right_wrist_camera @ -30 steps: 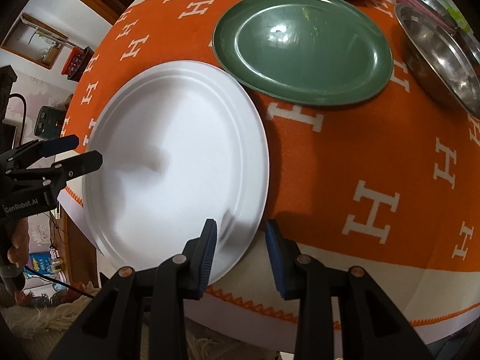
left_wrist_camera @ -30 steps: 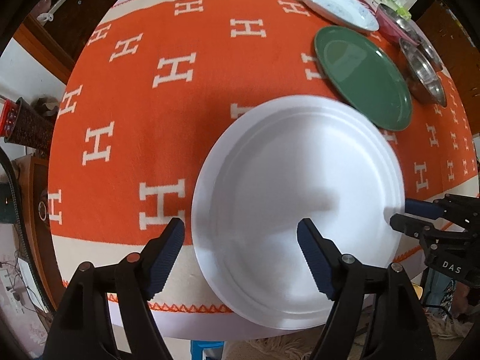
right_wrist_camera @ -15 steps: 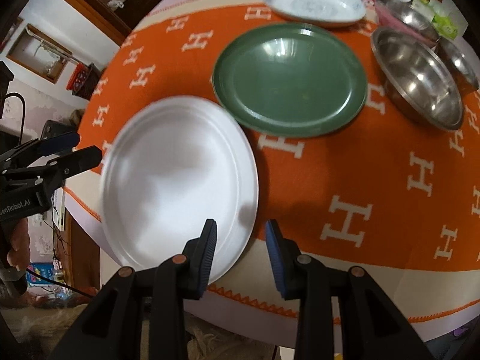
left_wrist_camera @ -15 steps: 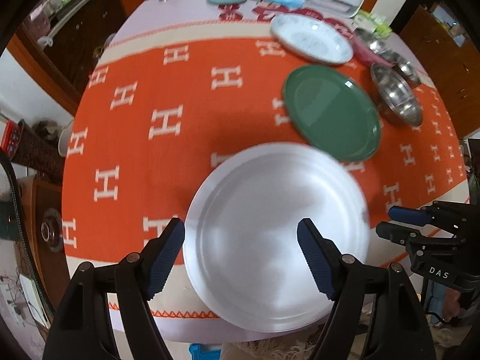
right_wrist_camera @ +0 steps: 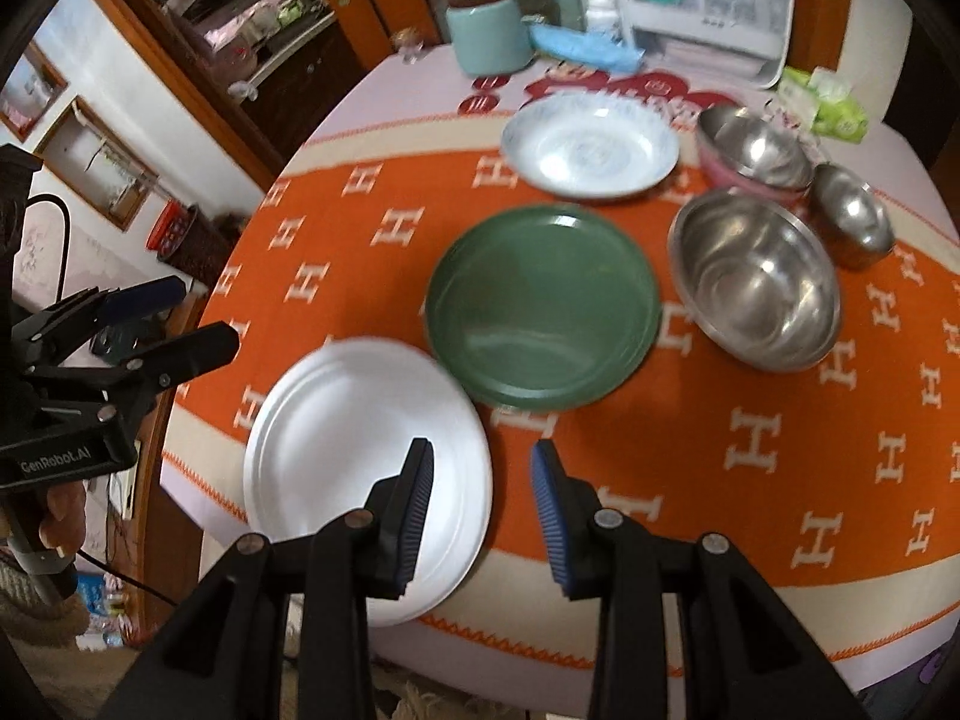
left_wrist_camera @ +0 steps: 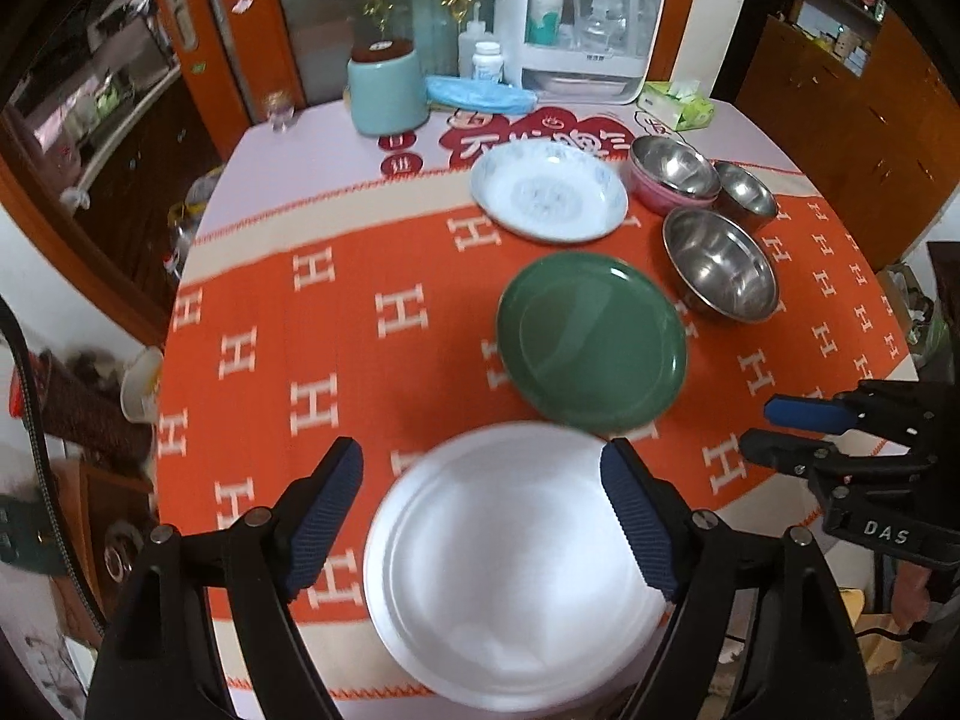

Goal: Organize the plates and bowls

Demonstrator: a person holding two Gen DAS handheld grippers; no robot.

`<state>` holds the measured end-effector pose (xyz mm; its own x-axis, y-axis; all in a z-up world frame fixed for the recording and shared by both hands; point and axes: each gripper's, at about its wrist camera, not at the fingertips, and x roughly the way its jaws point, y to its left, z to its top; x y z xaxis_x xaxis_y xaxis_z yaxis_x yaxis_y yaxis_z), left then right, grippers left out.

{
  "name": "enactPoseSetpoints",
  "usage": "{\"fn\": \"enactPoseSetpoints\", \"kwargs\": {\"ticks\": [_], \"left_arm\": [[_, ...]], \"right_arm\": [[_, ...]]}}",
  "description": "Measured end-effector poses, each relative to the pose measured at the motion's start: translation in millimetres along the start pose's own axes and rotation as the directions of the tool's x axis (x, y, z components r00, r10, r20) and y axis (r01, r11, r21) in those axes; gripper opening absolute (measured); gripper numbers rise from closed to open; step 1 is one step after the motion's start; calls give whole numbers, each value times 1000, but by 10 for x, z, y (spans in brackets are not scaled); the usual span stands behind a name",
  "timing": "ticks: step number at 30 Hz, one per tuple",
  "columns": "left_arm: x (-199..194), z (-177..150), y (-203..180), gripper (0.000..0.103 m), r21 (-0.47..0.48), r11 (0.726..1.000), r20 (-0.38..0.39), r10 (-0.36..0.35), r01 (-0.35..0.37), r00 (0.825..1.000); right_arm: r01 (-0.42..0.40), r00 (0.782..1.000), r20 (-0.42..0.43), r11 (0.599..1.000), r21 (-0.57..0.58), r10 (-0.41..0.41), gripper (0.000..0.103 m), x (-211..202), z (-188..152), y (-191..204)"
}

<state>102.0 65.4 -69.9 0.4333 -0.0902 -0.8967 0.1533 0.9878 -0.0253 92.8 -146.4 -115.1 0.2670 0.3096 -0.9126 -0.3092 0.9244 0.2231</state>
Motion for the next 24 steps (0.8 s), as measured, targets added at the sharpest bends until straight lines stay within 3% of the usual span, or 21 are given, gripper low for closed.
{"fn": "enactPoseSetpoints", "kwargs": {"ticks": [8, 13, 24], "left_arm": [[261, 385, -15, 80, 25, 1000, 15, 8, -8, 1000], [685, 603, -4, 80, 14, 1000, -29, 2, -1, 1000], [1620, 815, -98, 80, 7, 999, -155, -33, 35, 987]], "right_arm": [[72, 996, 51, 993, 93, -77, 34, -1, 278, -334], [84, 995, 45, 983, 163, -93, 34, 156, 396, -565], [68, 996, -78, 944, 323, -45, 34, 895, 470, -972]]}}
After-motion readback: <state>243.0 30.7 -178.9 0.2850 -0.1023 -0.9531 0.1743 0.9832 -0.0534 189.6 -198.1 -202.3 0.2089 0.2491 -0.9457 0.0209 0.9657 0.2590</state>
